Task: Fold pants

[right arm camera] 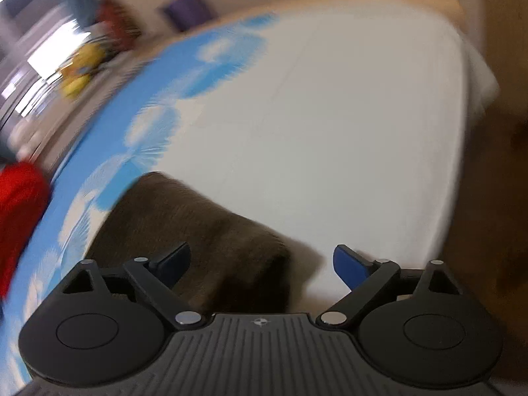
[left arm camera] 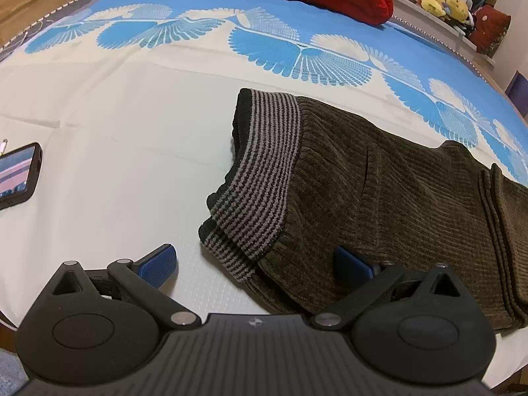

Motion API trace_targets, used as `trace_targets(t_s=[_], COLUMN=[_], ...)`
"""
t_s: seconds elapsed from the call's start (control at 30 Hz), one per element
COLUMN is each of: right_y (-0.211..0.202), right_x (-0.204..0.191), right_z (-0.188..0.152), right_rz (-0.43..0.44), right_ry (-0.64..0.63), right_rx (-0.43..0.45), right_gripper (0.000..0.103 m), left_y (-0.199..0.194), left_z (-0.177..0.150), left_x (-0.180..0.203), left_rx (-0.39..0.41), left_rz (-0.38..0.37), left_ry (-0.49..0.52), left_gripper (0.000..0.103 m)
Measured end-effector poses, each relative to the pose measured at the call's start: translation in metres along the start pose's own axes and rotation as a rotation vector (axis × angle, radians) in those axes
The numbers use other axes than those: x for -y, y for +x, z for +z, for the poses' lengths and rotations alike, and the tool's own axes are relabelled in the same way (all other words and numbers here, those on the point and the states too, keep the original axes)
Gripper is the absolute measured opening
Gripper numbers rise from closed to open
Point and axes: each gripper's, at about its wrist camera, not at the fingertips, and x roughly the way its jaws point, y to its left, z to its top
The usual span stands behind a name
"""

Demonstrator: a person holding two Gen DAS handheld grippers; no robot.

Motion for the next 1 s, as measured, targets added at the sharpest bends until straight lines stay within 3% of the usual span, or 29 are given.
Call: trace_targets(t_s=[0.13, 0.3, 0.47, 0.63, 0.73, 0.87, 0.93, 1.0], right_y=[-0.011, 0.000, 0.007, 0.014, 0.024, 0.053, 0.067, 0.067], right_x=[-0.046, -0.100, -0.156, -0.210, -0.239, -0.259, -0.262, -0.260], right_z=[-0.012, -0.042, -0.072, -0.093, -0.110, -0.137, -0.147, -0.146], right_rz=[0.101, 0.289, 0.382, 0.437, 0.431, 0.305, 0.245, 0.255], right_ry=[-0.282, -0.516, -0.670, -0.768, -0.843, -0.991, -1.046, -1.055], right_rx=[0.038, -0.101, -0.169, -0.161, -0.156, -0.149, -0.160, -0.127], right_gripper=[0.090, 0.079, 0.078, 0.078, 0.077, 0.077, 0.056, 0.038], left_y=[-0.003, -0.015, -0.013, -0.017, -0.014, -0.005, -0.003, -0.002], left_z=[0.002, 0.010, 0.017, 0.020, 0.020, 0.022, 0.023, 0.024], left_x=[-0.001, -0.013, -0.029, -0.029, -0.028, -0.028, -0.029, -0.031], left_rx=[0.020, 0.106, 0.078, 0.100, 0.086, 0.054, 0.050, 0.046], left_rz=[0.010, 0.077, 0.039, 0.025, 0.017, 0.000, -0.004, -0.009], left_ry=[0.001, -0.029, -0.080, -0.076, -0.071, -0.076, -0.075, -0.078], left_gripper=[0.103, 0.103, 0.103, 0.103, 0.103, 0.103, 0.103, 0.103])
